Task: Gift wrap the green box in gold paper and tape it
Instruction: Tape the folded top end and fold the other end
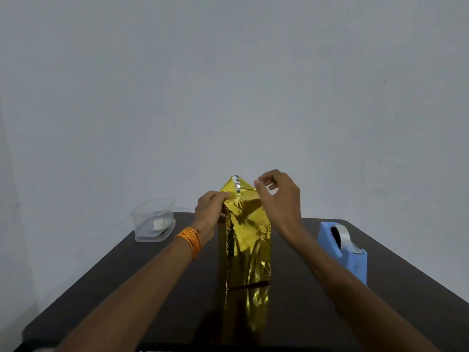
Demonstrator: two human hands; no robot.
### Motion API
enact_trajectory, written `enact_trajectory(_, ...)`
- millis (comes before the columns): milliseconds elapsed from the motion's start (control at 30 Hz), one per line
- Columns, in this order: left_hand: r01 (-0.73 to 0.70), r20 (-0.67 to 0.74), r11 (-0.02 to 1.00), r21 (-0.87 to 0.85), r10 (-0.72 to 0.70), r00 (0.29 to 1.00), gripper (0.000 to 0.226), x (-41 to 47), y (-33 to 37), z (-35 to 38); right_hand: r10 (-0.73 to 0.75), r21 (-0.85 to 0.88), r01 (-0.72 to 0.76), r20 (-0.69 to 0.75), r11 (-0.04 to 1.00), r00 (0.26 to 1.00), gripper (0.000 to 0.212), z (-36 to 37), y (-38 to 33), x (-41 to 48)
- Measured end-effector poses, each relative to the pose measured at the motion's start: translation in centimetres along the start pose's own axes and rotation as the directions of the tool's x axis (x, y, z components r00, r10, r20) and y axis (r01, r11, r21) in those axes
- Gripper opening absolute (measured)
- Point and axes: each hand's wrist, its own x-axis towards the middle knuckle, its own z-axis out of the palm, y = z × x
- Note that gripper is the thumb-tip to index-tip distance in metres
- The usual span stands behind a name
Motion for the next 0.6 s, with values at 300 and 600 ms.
enact_trajectory(300, 0.090, 0.007, 0.995, 0.031, -0.090, 0.996, 0.035, -1.8, 1.3, 0.5, 0.106, -0.285, 0.007, 0.380, 0.959, 0.919, 0.045, 1.4, 0.0, -1.3)
enact_trajectory(600, -0.022, 0.095, 0.997, 0.078, 0.015, 0.995, 0.054, -3.7, 2.5, 0.1, 0.127, -0.369, -0.025, 0.255, 0.929, 0.958, 0.052, 1.3, 0.3, -1.6)
